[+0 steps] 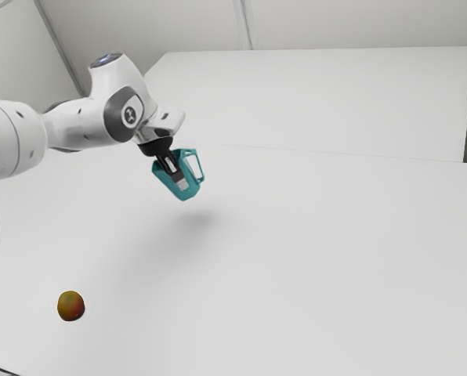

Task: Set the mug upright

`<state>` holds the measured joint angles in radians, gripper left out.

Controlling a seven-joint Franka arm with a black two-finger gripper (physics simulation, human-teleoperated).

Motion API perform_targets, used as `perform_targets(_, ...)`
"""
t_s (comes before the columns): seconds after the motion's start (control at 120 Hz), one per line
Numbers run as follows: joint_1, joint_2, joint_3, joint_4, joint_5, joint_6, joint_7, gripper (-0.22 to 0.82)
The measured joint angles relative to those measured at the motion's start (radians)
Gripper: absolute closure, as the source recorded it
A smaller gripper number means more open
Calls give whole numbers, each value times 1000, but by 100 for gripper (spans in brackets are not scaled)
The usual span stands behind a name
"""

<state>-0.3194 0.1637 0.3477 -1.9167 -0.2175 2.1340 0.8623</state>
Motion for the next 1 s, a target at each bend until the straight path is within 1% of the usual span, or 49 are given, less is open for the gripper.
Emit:
perform_targets(0.15,-28,-20,0,-78,95,91,-18,79)
perform_targets(0.367,-56,7,0,-111,183,181,-48,79)
perform_targets(0.558,-55,28,1,-142,210,212,-72,79)
perform_targets(0.825,-61,-26,1,-235,245,237,-104,79)
perform_targets(1.0,-66,-34,1,-266,271,250,-126,79)
